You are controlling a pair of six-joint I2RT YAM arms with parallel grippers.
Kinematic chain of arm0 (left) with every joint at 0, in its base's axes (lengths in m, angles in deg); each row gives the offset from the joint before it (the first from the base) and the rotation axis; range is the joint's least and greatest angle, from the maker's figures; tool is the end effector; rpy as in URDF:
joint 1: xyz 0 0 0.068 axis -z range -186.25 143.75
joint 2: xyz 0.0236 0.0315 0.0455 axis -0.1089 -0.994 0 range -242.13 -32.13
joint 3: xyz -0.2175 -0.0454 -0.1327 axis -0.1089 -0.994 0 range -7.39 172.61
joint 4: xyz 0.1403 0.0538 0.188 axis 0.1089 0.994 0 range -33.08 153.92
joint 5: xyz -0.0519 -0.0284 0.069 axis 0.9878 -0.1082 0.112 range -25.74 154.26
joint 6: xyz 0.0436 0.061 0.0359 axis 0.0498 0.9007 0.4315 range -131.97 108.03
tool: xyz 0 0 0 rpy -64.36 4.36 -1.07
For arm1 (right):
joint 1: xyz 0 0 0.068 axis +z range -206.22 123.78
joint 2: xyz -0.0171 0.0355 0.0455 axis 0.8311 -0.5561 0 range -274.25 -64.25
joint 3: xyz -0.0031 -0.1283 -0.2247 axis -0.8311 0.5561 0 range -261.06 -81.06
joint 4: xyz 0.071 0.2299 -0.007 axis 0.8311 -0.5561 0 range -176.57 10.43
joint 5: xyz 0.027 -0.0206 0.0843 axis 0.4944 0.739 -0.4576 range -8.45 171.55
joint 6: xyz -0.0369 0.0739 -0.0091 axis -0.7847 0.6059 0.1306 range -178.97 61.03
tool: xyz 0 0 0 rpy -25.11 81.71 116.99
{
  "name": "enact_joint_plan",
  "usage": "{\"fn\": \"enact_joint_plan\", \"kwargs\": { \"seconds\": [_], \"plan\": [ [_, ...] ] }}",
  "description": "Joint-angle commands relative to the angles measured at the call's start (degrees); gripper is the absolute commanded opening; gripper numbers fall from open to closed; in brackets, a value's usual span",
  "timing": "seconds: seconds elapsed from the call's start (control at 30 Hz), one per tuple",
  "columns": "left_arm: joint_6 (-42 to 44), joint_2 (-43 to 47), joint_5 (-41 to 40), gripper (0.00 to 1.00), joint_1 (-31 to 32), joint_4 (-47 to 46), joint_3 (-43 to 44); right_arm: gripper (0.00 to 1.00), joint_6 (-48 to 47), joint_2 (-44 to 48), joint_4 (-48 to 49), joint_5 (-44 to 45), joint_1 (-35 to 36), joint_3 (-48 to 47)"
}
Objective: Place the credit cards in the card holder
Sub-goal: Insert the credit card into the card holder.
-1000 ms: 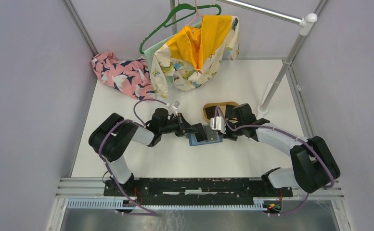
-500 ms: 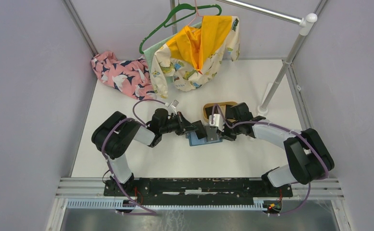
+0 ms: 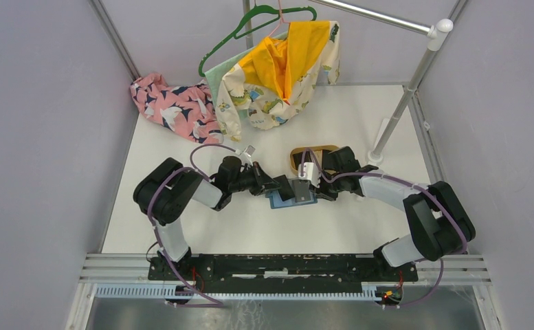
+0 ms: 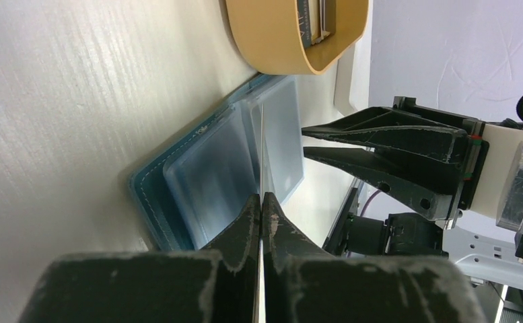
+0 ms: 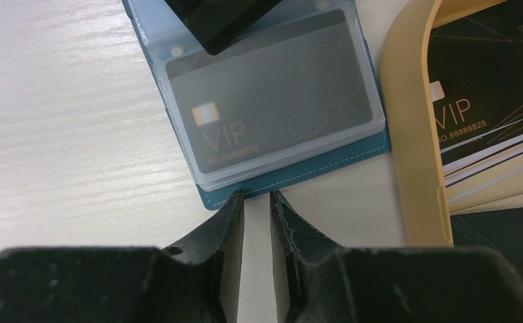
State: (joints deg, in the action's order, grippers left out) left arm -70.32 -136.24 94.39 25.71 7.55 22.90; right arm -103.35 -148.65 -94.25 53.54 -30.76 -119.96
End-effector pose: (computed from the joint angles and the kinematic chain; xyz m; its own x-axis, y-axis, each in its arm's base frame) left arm 0.2564 -0.2030 0.1016 -0.9040 -0.3038 -0.3007 0.1445 0.4448 -0.8839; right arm 0.2228 0.1440 0.1252 -0.1471 -0.7538 -0.6404 -0.9698 0.2372 -0.0565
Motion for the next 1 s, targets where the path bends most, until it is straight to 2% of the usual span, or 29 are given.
{"fn": "enact_joint_plan", "kwargs": {
  "seconds": [0.0, 0.97],
  "plan": [
    [1.5, -0.84, -0.6, 0.02, 0.45, -1.35, 0.94, 0.26, 0.63, -0.55, 0.21, 0.63, -0.03, -2.15],
    [-1.33, -5.44, 1.06, 0.02, 2.12, -4.86, 1.88, 0.26, 0.0, -2.09, -0.81, 2.35, 1.27, -2.69]
  ]
}}
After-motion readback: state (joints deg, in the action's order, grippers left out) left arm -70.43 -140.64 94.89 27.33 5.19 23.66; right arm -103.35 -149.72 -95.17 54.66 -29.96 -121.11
